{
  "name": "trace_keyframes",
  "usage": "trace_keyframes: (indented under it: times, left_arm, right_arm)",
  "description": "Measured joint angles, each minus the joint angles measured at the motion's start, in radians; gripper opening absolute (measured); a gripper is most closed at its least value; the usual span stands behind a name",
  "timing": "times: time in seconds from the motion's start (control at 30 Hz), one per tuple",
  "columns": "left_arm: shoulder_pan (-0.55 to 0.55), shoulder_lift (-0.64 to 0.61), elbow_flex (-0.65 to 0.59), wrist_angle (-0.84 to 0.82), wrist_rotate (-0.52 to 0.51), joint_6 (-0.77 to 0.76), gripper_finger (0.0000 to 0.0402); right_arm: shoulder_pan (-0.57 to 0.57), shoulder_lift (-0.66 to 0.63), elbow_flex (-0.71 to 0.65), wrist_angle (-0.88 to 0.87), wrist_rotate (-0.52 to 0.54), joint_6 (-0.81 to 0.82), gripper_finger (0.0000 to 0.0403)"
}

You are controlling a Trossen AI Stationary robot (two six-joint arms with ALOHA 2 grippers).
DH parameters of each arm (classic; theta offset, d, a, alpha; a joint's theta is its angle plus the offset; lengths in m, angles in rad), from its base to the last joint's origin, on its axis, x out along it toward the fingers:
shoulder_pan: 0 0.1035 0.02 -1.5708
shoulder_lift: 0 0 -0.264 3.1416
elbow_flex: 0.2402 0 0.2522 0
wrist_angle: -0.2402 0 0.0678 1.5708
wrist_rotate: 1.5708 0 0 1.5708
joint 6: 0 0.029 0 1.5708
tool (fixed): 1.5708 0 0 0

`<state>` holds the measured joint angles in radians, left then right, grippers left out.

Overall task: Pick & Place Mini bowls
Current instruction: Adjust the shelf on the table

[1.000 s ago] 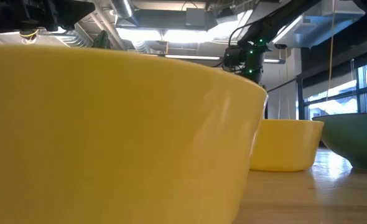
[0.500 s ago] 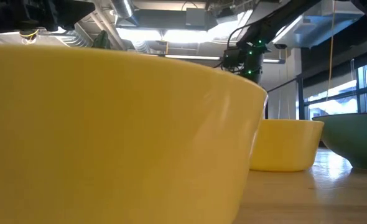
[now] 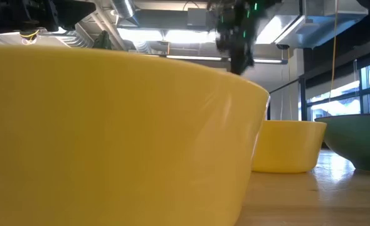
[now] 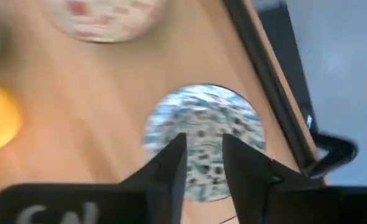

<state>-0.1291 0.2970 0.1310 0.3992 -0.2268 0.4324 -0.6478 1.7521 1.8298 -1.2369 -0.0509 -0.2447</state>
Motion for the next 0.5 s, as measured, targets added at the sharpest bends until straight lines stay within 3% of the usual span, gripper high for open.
trace_keyframes:
  times: [0.1,0.2,0.27,0.33,0.4,0.5]
  left_arm:
    - [0.000,0.000,0.000,0.000,0.000,0.000,0.0003]
    - [0.000,0.000,0.000,0.000,0.000,0.000,0.0001]
    - [0.000,0.000,0.000,-0.002,0.000,-0.002,0.0001]
    - [0.000,0.000,0.000,-0.009,0.000,-0.003,0.0002]
    - [0.000,0.000,0.000,-0.010,0.000,-0.003,0.0005]
    - [0.000,0.000,0.000,-0.010,0.000,-0.003,0.0007]
  right_arm:
    - [0.095,-0.080,0.041,-0.052,0.054,-0.059,0.0055]
    - [0.182,-0.195,0.045,-0.090,0.255,-0.005,0.0011]
    - [0.223,-0.275,0.045,-0.159,0.392,0.097,0.0009]
    - [0.251,-0.353,0.045,-0.246,0.465,0.249,0.0008]
    - [0.277,-0.419,0.039,-0.345,0.496,0.429,0.0004]
    - [0.340,-0.558,-0.078,-0.310,0.486,0.561,0.0005]
